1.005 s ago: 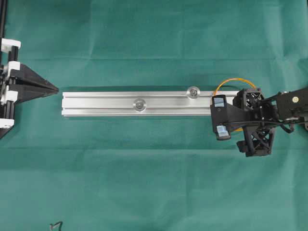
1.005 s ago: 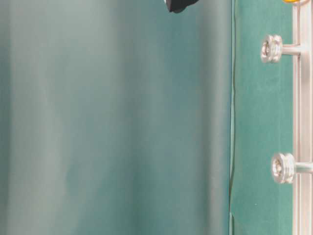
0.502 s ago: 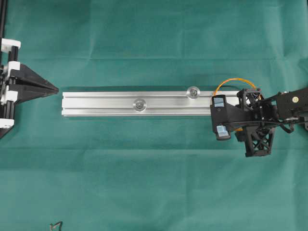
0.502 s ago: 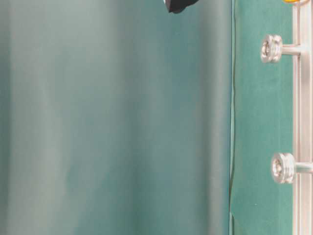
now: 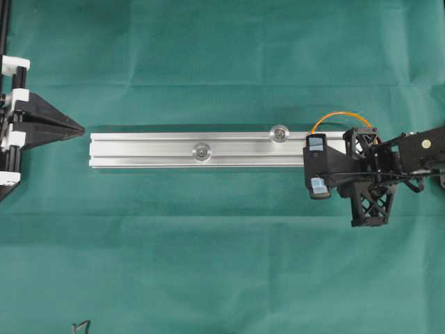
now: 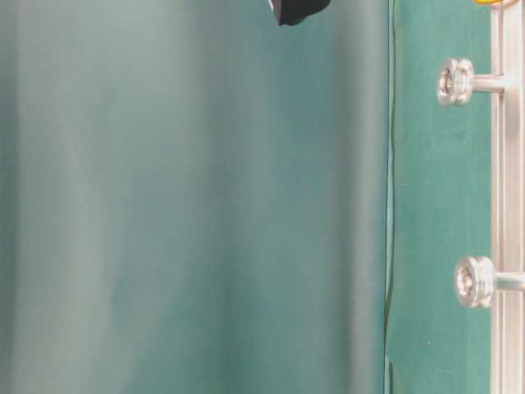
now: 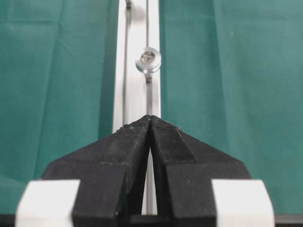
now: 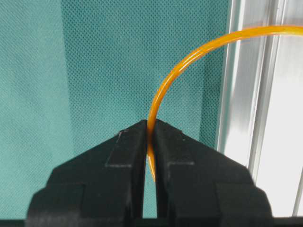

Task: Hook the rubber onto the shaft.
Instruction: 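Close the right gripper on the orange ring and lift it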

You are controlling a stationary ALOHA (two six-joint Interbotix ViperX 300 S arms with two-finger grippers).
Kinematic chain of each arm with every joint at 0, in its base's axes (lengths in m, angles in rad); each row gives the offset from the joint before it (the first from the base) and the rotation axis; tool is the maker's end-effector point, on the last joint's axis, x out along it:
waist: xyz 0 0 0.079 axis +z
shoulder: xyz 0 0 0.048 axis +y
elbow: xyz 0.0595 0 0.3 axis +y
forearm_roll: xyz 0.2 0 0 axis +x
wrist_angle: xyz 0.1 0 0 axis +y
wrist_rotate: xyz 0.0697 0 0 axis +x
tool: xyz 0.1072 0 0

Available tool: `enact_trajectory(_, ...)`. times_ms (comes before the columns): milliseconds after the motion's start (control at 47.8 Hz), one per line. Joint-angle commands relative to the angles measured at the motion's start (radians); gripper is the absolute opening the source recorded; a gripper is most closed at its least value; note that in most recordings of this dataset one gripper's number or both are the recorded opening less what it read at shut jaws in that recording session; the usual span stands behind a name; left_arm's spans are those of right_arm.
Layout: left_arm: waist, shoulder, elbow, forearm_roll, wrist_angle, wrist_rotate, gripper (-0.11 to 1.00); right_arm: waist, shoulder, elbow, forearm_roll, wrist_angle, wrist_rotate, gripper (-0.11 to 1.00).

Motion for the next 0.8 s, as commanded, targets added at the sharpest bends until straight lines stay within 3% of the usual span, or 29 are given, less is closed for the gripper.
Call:
enact_trajectory(0,-0.002,0.008,-0.031,0.003,-0.002,0.002,0.0,0.002,-0.008,-0.02,-0.003,-0.006,0.002,0.07)
enact_trajectory(419,-0.003,0.008,-0.031,0.002,0.003,0.002,0.0,0.002,-0.029,-0.032,-0.006,0.011,0.0,0.07)
enact_trajectory(775,-0.002,0.008,-0.031,0.002,0.003,0.002,0.0,0.002,-0.092,-0.094,-0.035,0.161,0.0,0.07)
